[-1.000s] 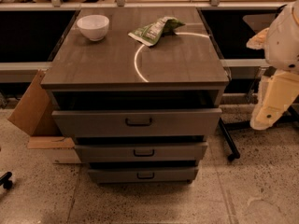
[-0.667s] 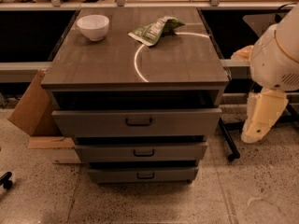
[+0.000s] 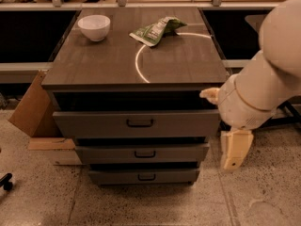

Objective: Open middle drawer

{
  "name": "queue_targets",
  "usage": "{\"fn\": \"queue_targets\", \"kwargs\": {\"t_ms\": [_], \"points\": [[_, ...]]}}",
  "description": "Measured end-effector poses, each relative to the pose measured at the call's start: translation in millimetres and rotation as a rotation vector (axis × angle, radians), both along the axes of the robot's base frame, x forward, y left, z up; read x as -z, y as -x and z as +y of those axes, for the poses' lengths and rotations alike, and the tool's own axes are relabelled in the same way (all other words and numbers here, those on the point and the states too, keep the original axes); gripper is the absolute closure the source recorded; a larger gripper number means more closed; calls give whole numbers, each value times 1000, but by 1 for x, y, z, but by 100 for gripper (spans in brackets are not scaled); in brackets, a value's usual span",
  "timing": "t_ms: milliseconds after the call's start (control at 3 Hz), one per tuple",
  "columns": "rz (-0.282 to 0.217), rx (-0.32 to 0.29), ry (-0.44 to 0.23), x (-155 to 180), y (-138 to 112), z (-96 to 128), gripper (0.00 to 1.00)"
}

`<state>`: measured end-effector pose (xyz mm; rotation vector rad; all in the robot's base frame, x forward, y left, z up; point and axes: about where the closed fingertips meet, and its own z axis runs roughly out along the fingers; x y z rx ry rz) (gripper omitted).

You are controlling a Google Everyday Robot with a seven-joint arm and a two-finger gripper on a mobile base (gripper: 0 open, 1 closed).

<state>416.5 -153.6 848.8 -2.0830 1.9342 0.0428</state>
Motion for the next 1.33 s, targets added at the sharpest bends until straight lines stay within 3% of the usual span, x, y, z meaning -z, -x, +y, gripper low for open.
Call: {"fn": "queue_targets", "kwargs": {"t_ms": [333, 667, 1333], "points": [[106, -38, -40, 61, 13, 17, 0], [107, -39, -40, 61, 13, 17, 0], [109, -162, -79, 136, 14, 42, 0]]}}
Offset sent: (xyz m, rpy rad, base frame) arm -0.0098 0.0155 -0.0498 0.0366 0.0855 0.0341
